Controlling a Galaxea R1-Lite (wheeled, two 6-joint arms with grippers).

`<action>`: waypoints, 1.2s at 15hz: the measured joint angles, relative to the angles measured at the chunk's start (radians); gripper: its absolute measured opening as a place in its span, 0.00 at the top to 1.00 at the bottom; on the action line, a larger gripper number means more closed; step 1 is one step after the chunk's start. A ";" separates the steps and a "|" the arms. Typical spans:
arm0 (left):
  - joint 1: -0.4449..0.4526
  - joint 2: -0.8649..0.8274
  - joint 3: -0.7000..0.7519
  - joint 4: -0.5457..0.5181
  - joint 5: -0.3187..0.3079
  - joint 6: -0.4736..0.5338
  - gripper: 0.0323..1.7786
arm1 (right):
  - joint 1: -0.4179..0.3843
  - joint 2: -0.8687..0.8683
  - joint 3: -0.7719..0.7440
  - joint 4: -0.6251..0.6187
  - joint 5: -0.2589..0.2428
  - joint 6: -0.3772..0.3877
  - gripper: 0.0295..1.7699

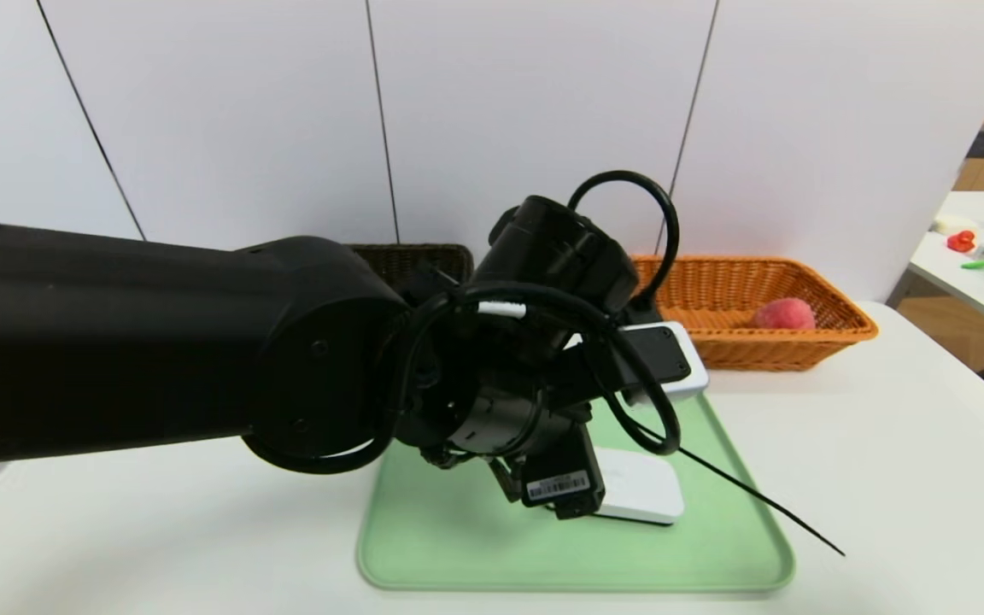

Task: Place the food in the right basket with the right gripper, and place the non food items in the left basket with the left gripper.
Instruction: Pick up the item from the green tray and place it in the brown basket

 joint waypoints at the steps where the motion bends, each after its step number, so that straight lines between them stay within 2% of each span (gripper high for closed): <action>1: 0.000 0.008 0.009 -0.051 0.003 0.006 0.05 | 0.000 -0.001 0.002 0.000 0.002 0.000 0.04; 5: 0.000 0.038 0.023 -0.110 0.049 0.053 0.05 | 0.001 -0.002 0.014 -0.002 0.015 0.025 0.04; 10: -0.008 0.077 0.021 -0.104 0.051 0.055 0.05 | 0.003 0.005 0.017 -0.003 0.014 0.026 0.04; 13: -0.010 0.101 0.020 -0.106 0.080 0.069 0.05 | 0.003 0.010 0.027 -0.003 0.014 0.027 0.04; 18: -0.016 0.137 0.019 -0.087 0.069 0.081 0.05 | 0.003 0.016 0.038 -0.005 0.014 0.051 0.04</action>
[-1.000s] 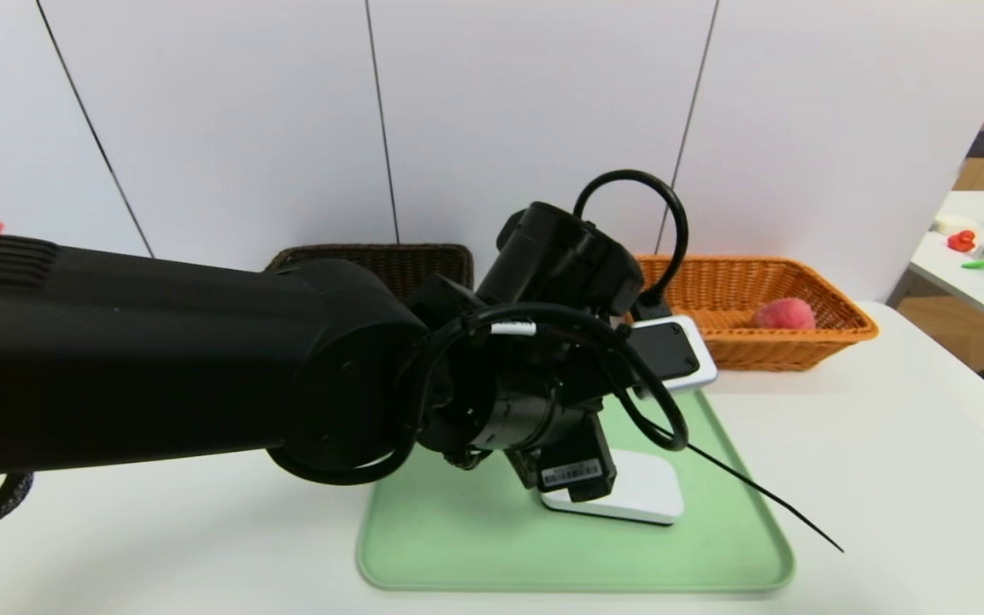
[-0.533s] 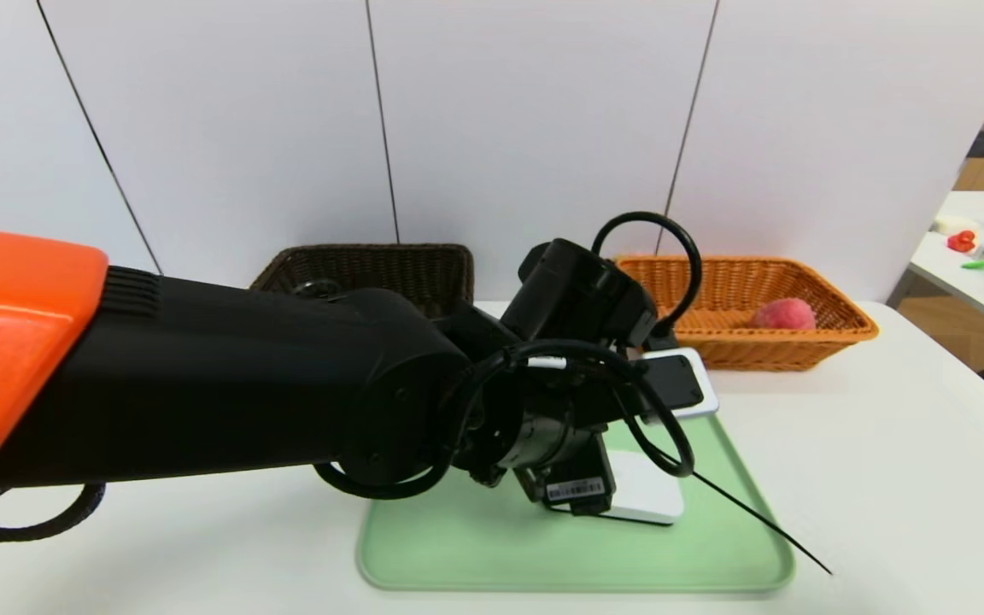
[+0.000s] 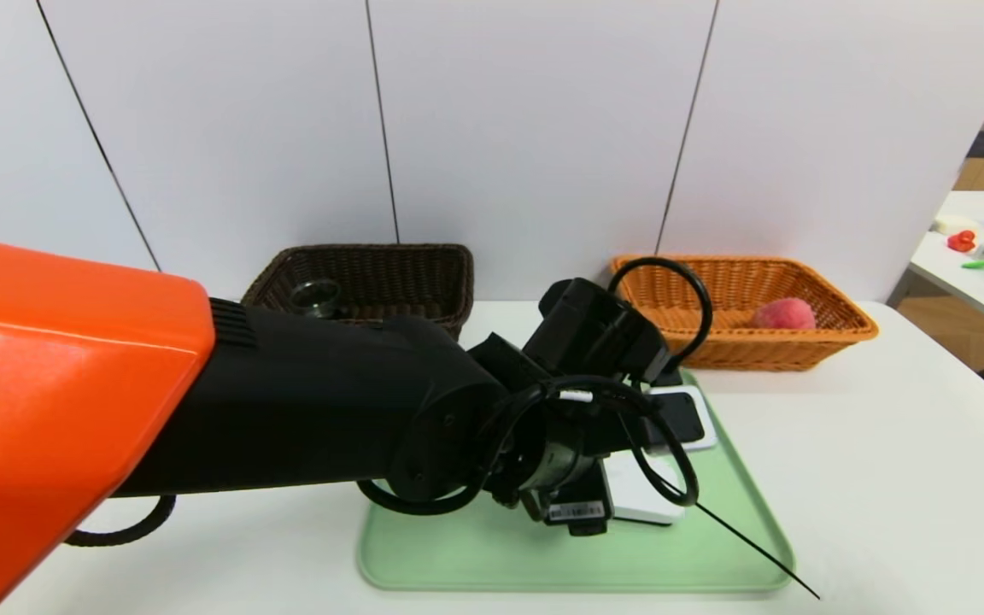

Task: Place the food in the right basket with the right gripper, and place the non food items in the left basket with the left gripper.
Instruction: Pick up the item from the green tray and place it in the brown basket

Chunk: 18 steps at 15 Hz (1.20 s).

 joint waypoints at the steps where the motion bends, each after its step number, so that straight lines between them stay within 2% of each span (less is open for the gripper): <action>1: -0.003 0.004 -0.003 0.023 -0.011 0.000 0.05 | 0.001 0.003 0.001 0.000 0.000 0.008 0.04; 5: -0.012 0.021 -0.043 0.132 -0.123 0.000 0.05 | 0.001 0.006 0.009 -0.001 0.000 0.012 0.04; 10: -0.007 0.122 -0.260 0.271 -0.267 -0.003 0.05 | 0.000 -0.015 0.046 0.001 0.000 0.013 0.04; 14: 0.031 0.231 -0.459 0.409 -0.318 -0.004 0.05 | 0.001 -0.045 0.069 0.000 0.000 0.027 0.04; 18: 0.067 0.277 -0.486 0.432 -0.331 -0.005 0.05 | 0.003 -0.050 0.082 -0.001 0.000 0.026 0.04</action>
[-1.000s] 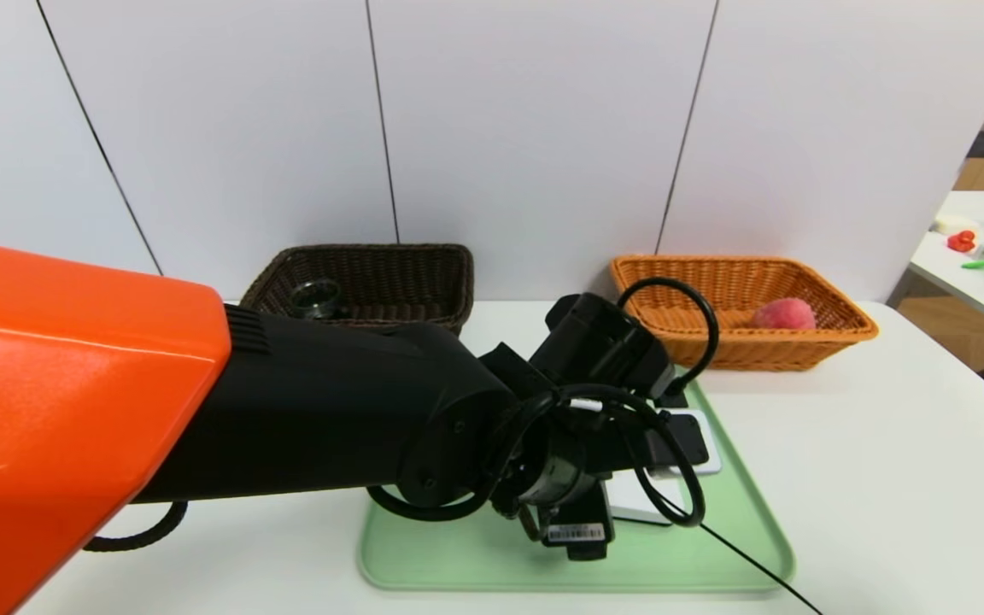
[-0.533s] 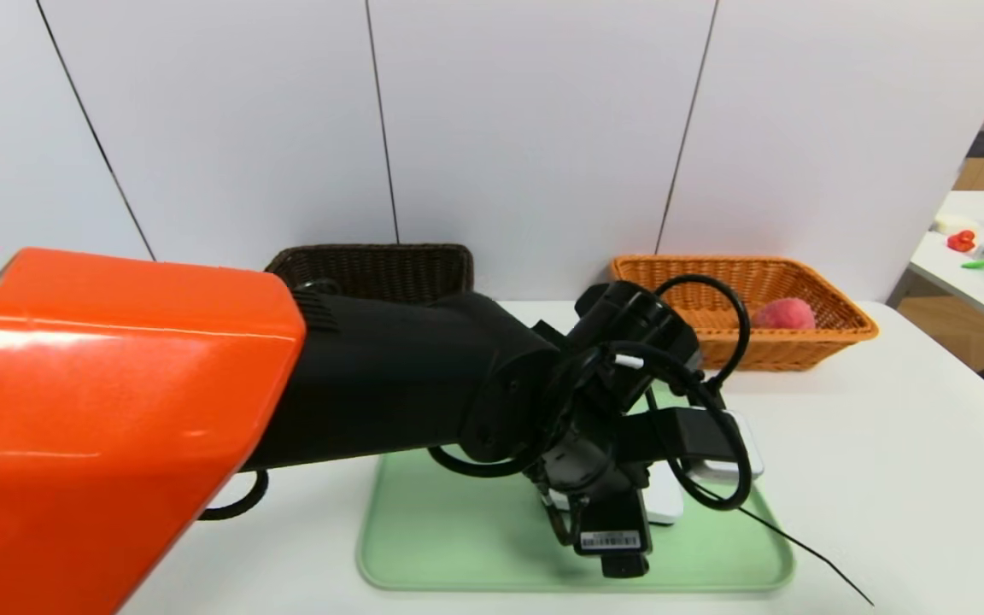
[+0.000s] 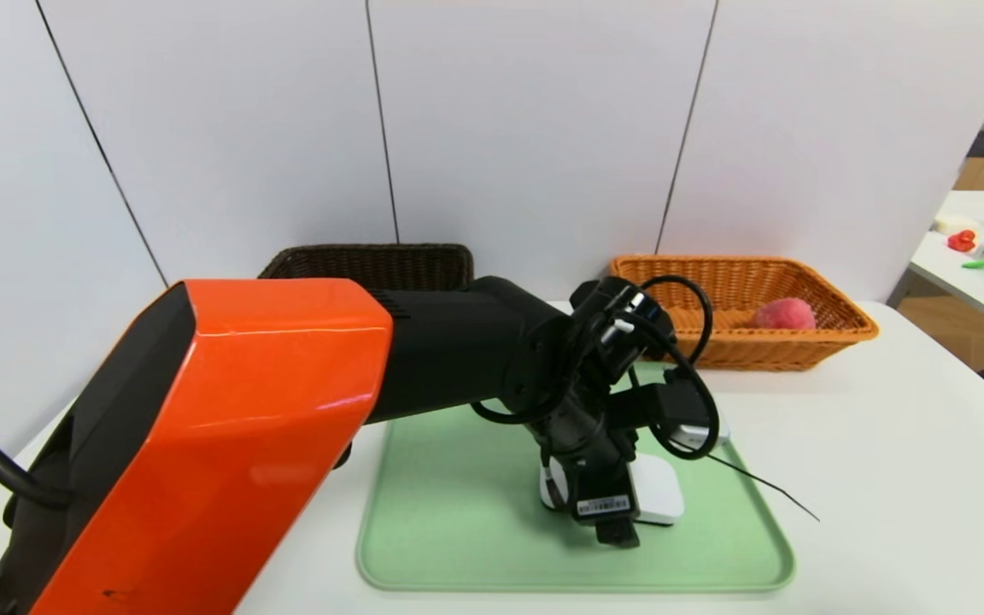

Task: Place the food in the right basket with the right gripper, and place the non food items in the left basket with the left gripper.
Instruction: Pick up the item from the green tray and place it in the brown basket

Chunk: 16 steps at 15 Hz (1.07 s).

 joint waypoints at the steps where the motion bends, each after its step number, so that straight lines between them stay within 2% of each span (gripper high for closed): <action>1: 0.007 0.003 -0.001 0.001 -0.002 0.000 0.05 | 0.000 0.000 0.001 -0.002 0.000 0.001 0.04; 5: 0.015 0.001 0.009 0.007 0.004 0.001 0.05 | 0.000 0.005 0.040 -0.118 0.000 0.006 0.04; 11: 0.014 -0.016 0.013 0.029 0.019 0.002 0.05 | 0.000 0.029 0.053 -0.127 0.002 0.006 0.04; 16: 0.013 -0.028 0.012 0.061 -0.005 -0.033 0.05 | 0.000 0.039 0.057 -0.127 0.002 0.004 0.04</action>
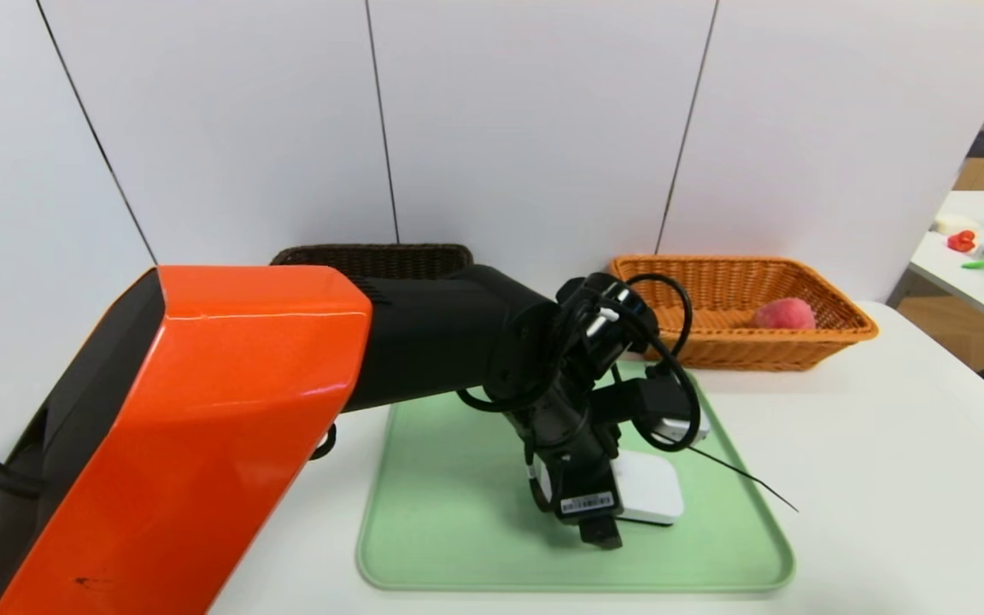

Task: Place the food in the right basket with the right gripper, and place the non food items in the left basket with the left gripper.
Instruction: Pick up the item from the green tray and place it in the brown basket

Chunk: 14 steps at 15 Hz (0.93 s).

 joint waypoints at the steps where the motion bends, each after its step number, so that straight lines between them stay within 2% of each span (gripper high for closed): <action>1: 0.000 -0.001 0.000 0.000 -0.014 -0.008 0.05 | 0.000 0.001 0.003 0.000 0.000 0.000 0.04; 3: -0.003 -0.001 -0.001 -0.006 -0.044 -0.029 0.05 | 0.000 0.001 0.007 0.000 0.000 0.000 0.04; 14: -0.003 0.007 -0.002 -0.024 -0.047 -0.042 0.05 | 0.000 -0.015 0.011 0.001 -0.002 0.001 0.04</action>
